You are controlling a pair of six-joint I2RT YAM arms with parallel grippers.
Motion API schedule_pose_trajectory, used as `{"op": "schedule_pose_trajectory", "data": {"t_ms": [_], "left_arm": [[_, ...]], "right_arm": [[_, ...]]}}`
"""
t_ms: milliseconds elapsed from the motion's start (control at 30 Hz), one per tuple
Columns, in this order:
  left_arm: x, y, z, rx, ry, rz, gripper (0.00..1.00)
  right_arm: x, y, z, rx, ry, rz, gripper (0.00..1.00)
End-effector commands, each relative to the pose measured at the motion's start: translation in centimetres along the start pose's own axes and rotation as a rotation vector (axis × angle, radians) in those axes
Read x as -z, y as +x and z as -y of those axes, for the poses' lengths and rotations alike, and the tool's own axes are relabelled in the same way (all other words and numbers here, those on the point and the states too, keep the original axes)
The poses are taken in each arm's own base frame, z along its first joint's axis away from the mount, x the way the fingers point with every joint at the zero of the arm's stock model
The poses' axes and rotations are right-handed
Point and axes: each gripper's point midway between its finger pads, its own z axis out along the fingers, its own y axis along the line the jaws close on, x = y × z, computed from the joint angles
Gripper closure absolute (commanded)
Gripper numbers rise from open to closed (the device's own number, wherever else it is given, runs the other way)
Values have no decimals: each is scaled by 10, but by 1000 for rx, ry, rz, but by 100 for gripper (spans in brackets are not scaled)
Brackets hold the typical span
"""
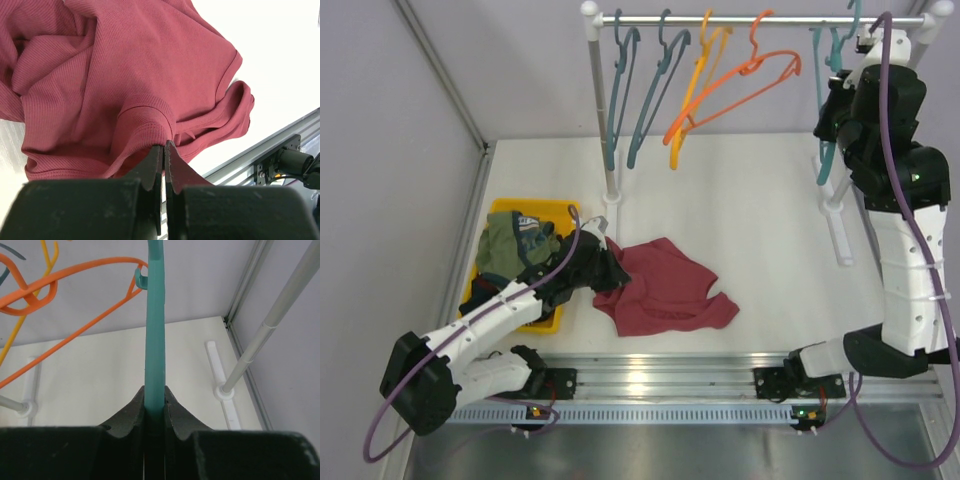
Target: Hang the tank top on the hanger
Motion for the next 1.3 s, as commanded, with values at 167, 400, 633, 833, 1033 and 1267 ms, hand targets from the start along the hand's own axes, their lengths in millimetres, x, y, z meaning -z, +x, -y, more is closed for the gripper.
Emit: {"op": "schedule_pose_trajectory", "data": {"t_ms": [167,400,633,833,1033,1267], "left_arm": [[2,-18,16,-31,46,44,100],[3,-17,18,-39,55,37,100],[7,-16,17,-38,57,38,100],[16,-22,5,18,9,116,100],[25,-41,-5,82,7,217,100],[27,-50,-5,109,71,225,100]], "right_arm": [[38,-13,19,-43,17,119,100],[67,42,14,-40,-95,-9,100],[111,171,-39,-74,-495,-268,100],[148,253,-73,-121,-783,-424,100],[183,295,-85,-135,-975,-516,100],[203,316,-89,-111,-1076,-549,100]]}}
